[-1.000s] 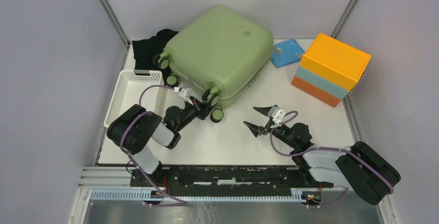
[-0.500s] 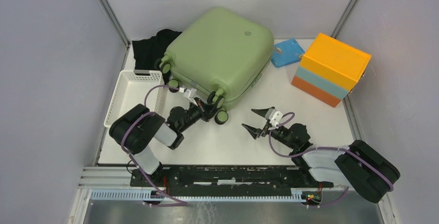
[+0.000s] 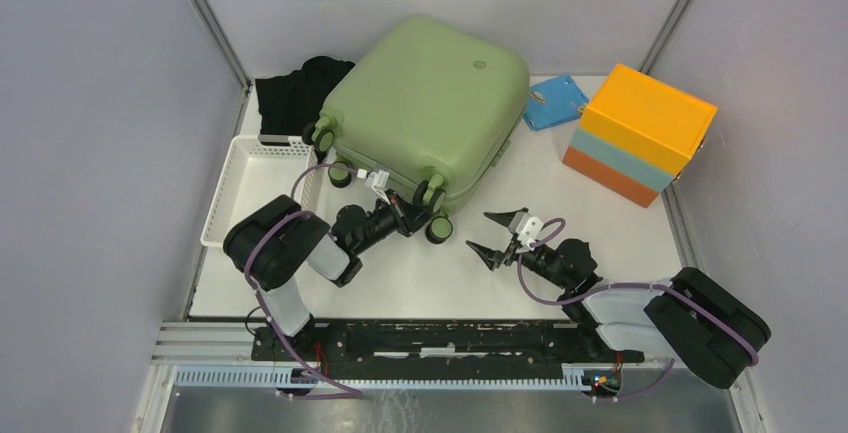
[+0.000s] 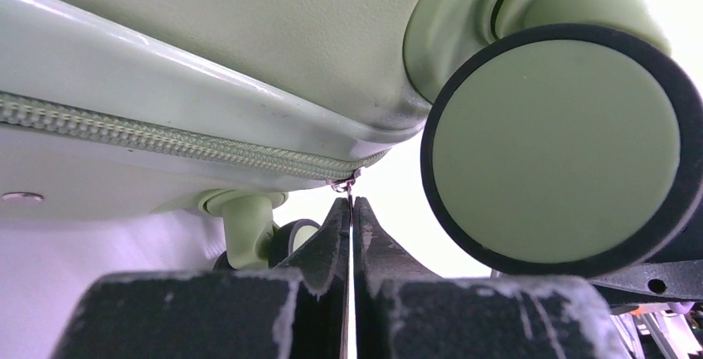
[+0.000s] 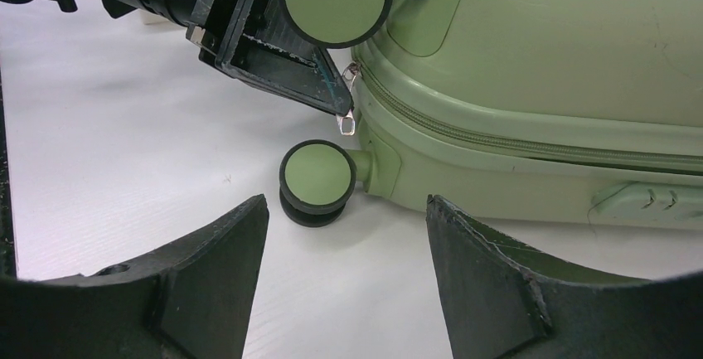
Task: Open, take out, and arrange the luggage
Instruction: Adjust the luggage at the center of the board.
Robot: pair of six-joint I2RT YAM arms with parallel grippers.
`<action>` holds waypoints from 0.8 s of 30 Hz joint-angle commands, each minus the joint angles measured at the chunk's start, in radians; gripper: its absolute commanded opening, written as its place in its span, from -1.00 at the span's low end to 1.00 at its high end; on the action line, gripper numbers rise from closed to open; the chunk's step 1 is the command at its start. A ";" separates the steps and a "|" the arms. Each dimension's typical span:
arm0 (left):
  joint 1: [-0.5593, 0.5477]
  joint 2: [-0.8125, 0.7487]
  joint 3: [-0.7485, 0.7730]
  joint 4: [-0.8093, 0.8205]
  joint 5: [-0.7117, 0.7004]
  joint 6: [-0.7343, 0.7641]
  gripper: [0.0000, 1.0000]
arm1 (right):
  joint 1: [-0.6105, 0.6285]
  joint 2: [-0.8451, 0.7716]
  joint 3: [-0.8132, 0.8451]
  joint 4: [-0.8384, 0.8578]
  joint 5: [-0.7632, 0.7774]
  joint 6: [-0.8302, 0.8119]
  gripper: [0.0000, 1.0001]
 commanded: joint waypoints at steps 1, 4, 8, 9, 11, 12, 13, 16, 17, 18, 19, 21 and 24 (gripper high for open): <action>-0.039 0.014 0.019 0.070 0.091 -0.056 -0.96 | 0.005 -0.014 -0.153 0.036 0.006 -0.014 0.52; -0.039 0.009 0.017 0.058 0.087 -0.055 -0.96 | 0.005 -0.027 -0.157 0.029 0.010 -0.017 0.52; -0.038 -0.010 0.015 0.015 0.071 -0.042 -0.96 | 0.008 -0.036 -0.158 0.021 0.014 -0.022 0.52; -0.039 -0.019 0.014 0.004 0.066 -0.038 -0.96 | 0.007 -0.038 -0.159 0.022 0.014 -0.022 0.52; -0.039 -0.036 0.013 -0.024 0.056 -0.028 -0.95 | 0.008 -0.042 -0.159 0.020 0.015 -0.023 0.52; -0.039 -0.046 0.013 -0.042 0.052 -0.023 -0.95 | 0.009 -0.043 -0.160 0.019 0.017 -0.024 0.52; -0.039 -0.059 0.014 -0.060 0.047 -0.018 -0.94 | 0.008 -0.043 -0.160 0.019 0.017 -0.025 0.52; -0.039 -0.082 0.020 -0.112 0.039 -0.004 -0.91 | 0.010 -0.041 -0.159 0.019 0.018 -0.025 0.52; -0.039 -0.086 0.022 -0.126 0.039 -0.001 -0.90 | 0.011 -0.042 -0.159 0.019 0.019 -0.026 0.52; -0.039 -0.089 0.024 -0.137 0.039 0.002 -0.89 | 0.011 -0.040 -0.159 0.017 0.019 -0.026 0.52; -0.039 -0.091 0.025 -0.145 0.039 0.002 -0.89 | 0.011 -0.040 -0.159 0.017 0.019 -0.026 0.52; -0.039 -0.092 0.025 -0.150 0.040 0.000 -0.87 | 0.012 -0.039 -0.159 0.017 0.021 -0.028 0.52; -0.039 -0.095 0.023 -0.153 0.041 -0.008 -0.85 | 0.013 -0.039 -0.158 0.015 0.022 -0.029 0.52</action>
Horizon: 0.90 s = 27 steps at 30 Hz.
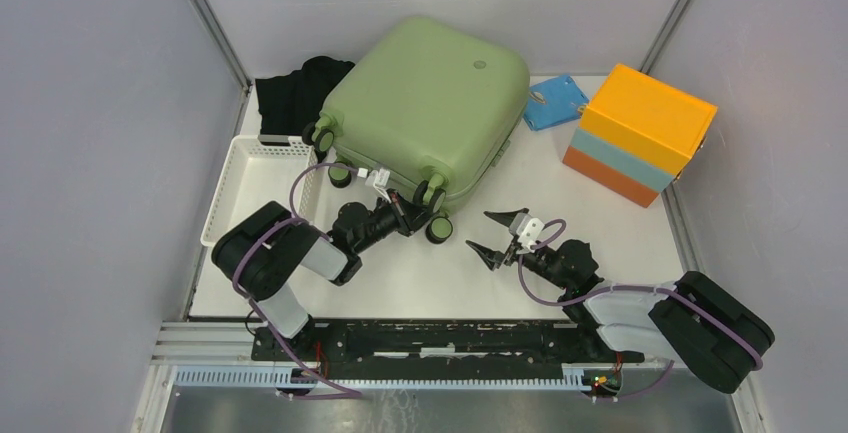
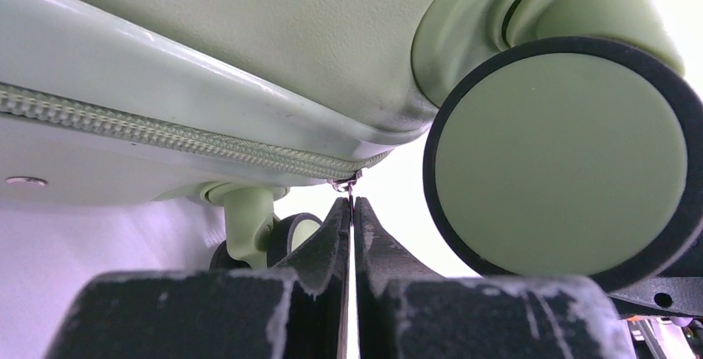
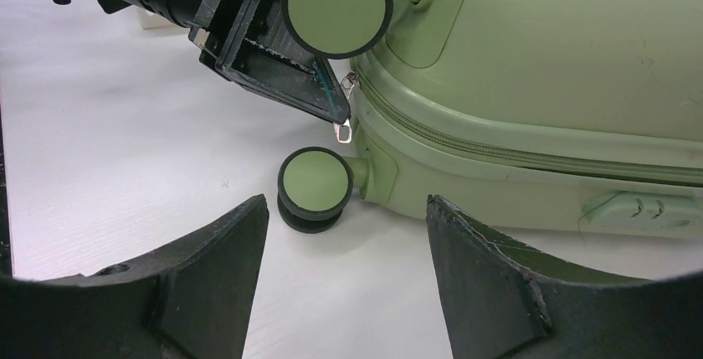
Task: Open, take out, and arrange the luggage
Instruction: Adjust the luggage at the center of the board.
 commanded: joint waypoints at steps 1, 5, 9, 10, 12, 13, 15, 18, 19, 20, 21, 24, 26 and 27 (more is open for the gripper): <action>-0.029 -0.027 0.014 -0.027 0.068 0.004 -0.84 | 0.005 -0.009 -0.158 0.027 0.011 -0.009 0.52; -0.029 -0.043 0.015 -0.051 0.069 0.002 -0.80 | 0.007 -0.007 -0.157 0.024 0.017 -0.015 0.52; -0.029 -0.066 0.018 -0.095 0.064 0.007 -0.73 | 0.011 -0.010 -0.159 0.020 0.026 -0.024 0.52; -0.029 -0.072 0.019 -0.111 0.061 0.010 -0.71 | 0.012 -0.014 -0.161 0.016 0.031 -0.027 0.52; -0.029 -0.079 0.022 -0.137 0.055 0.017 -0.67 | 0.016 -0.026 -0.163 0.006 0.042 -0.036 0.52; -0.029 -0.082 0.025 -0.151 0.051 0.020 -0.65 | 0.017 -0.026 -0.162 0.004 0.048 -0.039 0.52; -0.029 -0.085 0.031 -0.174 0.049 0.022 -0.64 | 0.020 -0.024 -0.161 0.003 0.054 -0.046 0.52; -0.029 -0.087 0.039 -0.195 0.042 0.014 -0.63 | 0.026 -0.012 -0.155 0.000 0.058 -0.051 0.52; -0.030 -0.089 0.040 -0.200 0.038 0.012 -0.63 | 0.028 -0.008 -0.154 0.000 0.060 -0.052 0.52; -0.029 -0.094 0.039 -0.207 0.028 0.010 -0.62 | 0.029 -0.006 -0.154 -0.001 0.062 -0.054 0.52; -0.029 -0.097 0.037 -0.215 0.018 0.010 -0.61 | 0.031 -0.005 -0.153 -0.002 0.063 -0.055 0.52; -0.029 -0.125 0.021 -0.233 -0.011 0.018 -0.58 | 0.038 -0.003 -0.153 -0.003 0.068 -0.058 0.52; -0.029 -0.151 0.006 -0.240 -0.023 0.038 -0.52 | 0.039 -0.003 -0.153 -0.005 0.071 -0.060 0.52; -0.029 -0.167 0.000 -0.254 -0.026 0.055 -0.51 | 0.041 -0.003 -0.153 -0.004 0.072 -0.060 0.52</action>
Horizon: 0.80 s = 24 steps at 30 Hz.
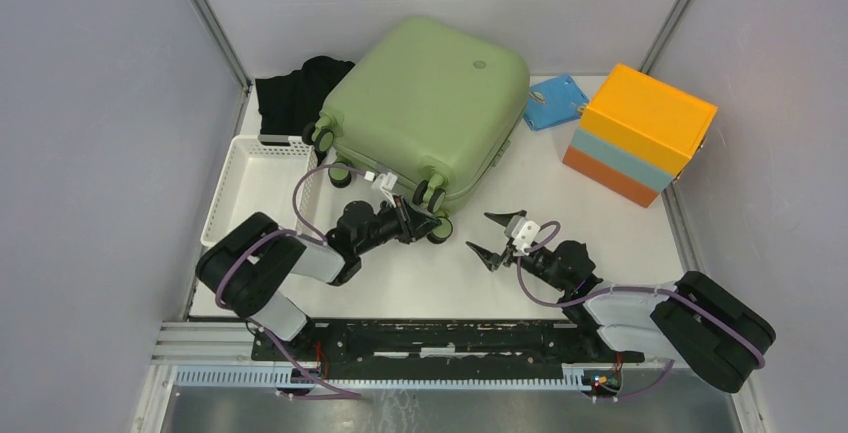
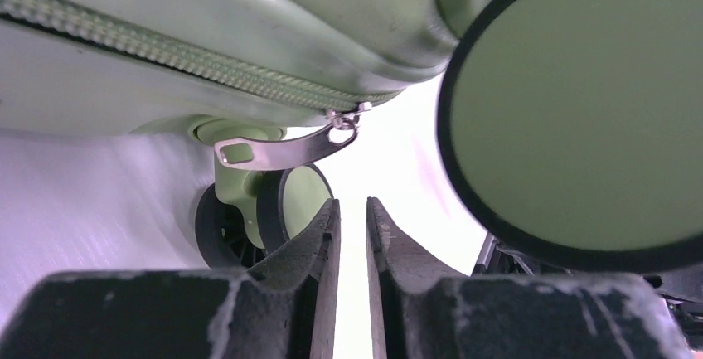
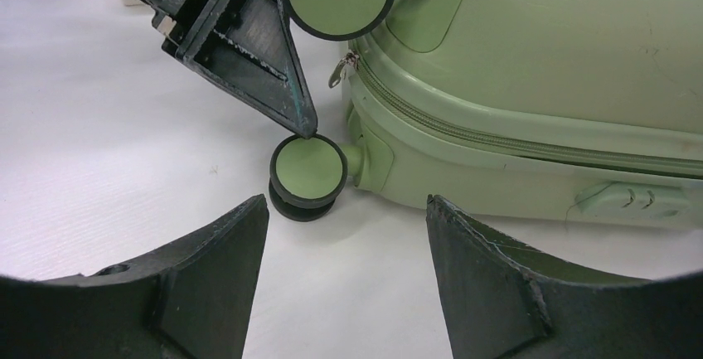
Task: Open, take out, and arrange the luggage
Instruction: Adjust the luggage at the center of the board.
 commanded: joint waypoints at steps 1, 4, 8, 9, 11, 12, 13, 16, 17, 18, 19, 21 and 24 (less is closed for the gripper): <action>-0.003 -0.090 -0.017 -0.020 -0.043 0.075 -0.50 | 0.010 0.004 -0.153 0.034 0.018 -0.012 0.52; -0.003 -0.163 -0.042 -0.059 -0.053 0.155 -0.45 | 0.013 0.004 -0.152 0.034 0.020 -0.013 0.52; -0.003 -0.271 -0.040 -0.190 -0.072 0.259 -0.40 | 0.019 0.005 -0.151 0.034 0.022 -0.013 0.52; -0.003 -0.305 -0.029 -0.237 -0.076 0.292 -0.40 | 0.019 0.005 -0.151 0.034 0.023 -0.014 0.52; -0.003 -0.354 -0.013 -0.329 -0.093 0.345 -0.40 | 0.023 0.006 -0.150 0.034 0.027 -0.014 0.52; -0.003 -0.378 -0.007 -0.366 -0.106 0.366 -0.40 | 0.024 0.006 -0.150 0.034 0.031 -0.016 0.53; -0.003 -0.398 -0.001 -0.402 -0.119 0.385 -0.40 | 0.026 0.006 -0.149 0.034 0.034 -0.017 0.53; -0.003 -0.441 0.018 -0.488 -0.152 0.427 -0.31 | 0.034 0.005 -0.149 0.033 0.046 -0.019 0.53; -0.002 -0.450 0.021 -0.501 -0.161 0.433 -0.26 | 0.038 0.006 -0.149 0.032 0.051 -0.020 0.53; -0.001 -0.456 0.023 -0.510 -0.165 0.437 -0.22 | 0.039 0.007 -0.147 0.034 0.057 -0.021 0.52; -0.001 -0.462 0.021 -0.512 -0.172 0.438 -0.17 | 0.043 0.010 -0.147 0.035 0.062 -0.021 0.52; -0.002 -0.476 0.014 -0.513 -0.188 0.430 -0.04 | 0.050 0.014 -0.147 0.037 0.075 -0.022 0.52; 0.000 -0.504 0.008 -0.523 -0.209 0.413 0.08 | 0.068 0.028 -0.140 0.039 0.101 -0.024 0.51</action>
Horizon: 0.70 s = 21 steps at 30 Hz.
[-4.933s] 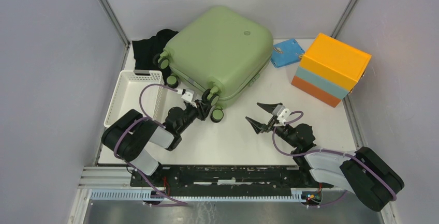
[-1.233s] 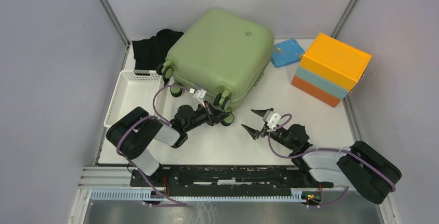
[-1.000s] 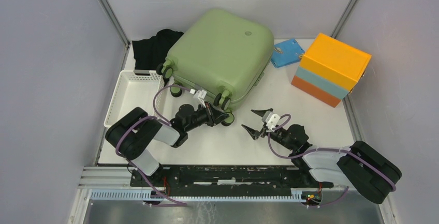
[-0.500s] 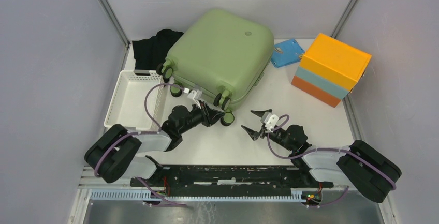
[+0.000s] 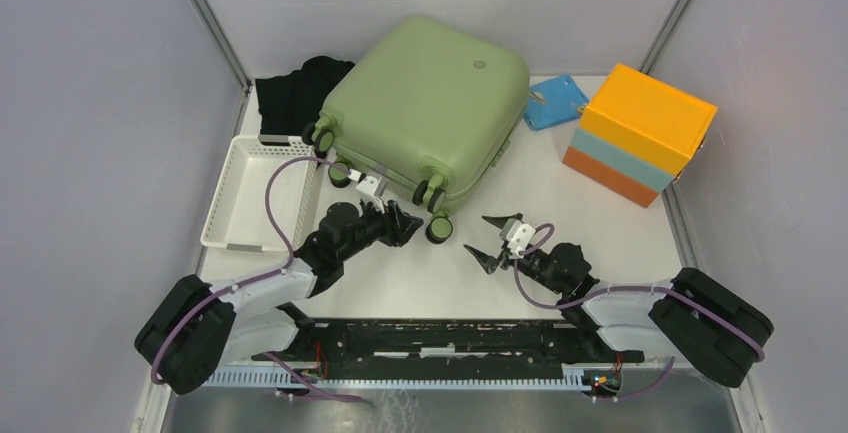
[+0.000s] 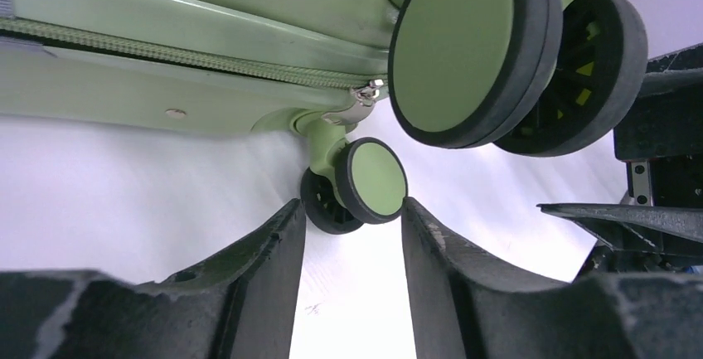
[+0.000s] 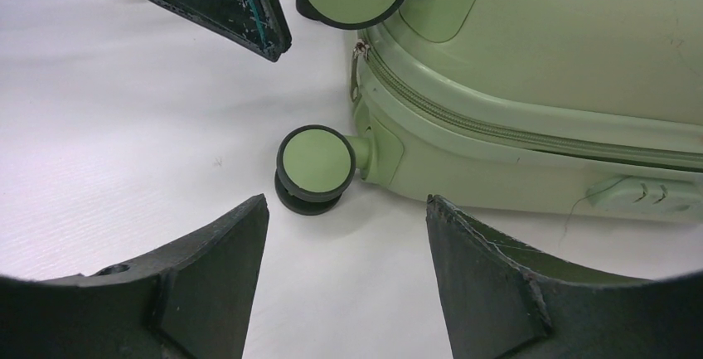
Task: Open, take out, and arrange the luggage
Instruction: Adjust the luggage at the center of the board.
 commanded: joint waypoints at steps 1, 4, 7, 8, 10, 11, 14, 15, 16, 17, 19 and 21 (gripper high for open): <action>0.000 -0.058 0.023 -0.031 -0.060 0.039 0.11 | 0.029 0.019 -0.138 0.048 0.061 -0.009 0.50; 0.001 -0.097 0.042 -0.108 -0.093 0.038 0.14 | 0.055 0.045 -0.131 0.071 0.126 -0.004 0.45; 0.002 -0.150 0.086 -0.241 -0.128 0.049 0.12 | 0.093 0.084 -0.114 0.111 0.201 0.010 0.40; 0.002 -0.170 0.106 -0.270 -0.139 0.053 0.12 | 0.107 0.095 -0.107 0.123 0.229 0.012 0.40; 0.002 -0.213 0.146 -0.379 -0.149 0.067 0.11 | 0.156 0.118 -0.088 0.148 0.294 0.012 0.40; 0.000 -0.235 0.176 -0.423 -0.179 0.072 0.11 | 0.186 0.133 -0.076 0.163 0.336 0.012 0.40; 0.001 -0.288 0.251 -0.572 -0.271 0.085 0.17 | 0.259 0.185 -0.034 0.206 0.465 0.011 0.41; 0.002 -0.302 0.276 -0.626 -0.310 0.086 0.21 | 0.284 0.208 -0.018 0.218 0.501 0.012 0.41; 0.002 -0.312 0.301 -0.671 -0.354 0.082 0.25 | 0.304 0.229 0.005 0.238 0.553 0.015 0.42; 0.002 -0.321 0.320 -0.710 -0.392 0.061 0.32 | 0.327 0.256 0.031 0.254 0.596 0.017 0.43; 0.002 -0.332 0.361 -0.764 -0.413 0.042 0.34 | 0.370 0.306 0.073 0.293 0.678 0.006 0.44; 0.001 -0.330 0.414 -0.817 -0.398 0.067 0.36 | 0.410 0.360 0.115 0.342 0.778 -0.010 0.45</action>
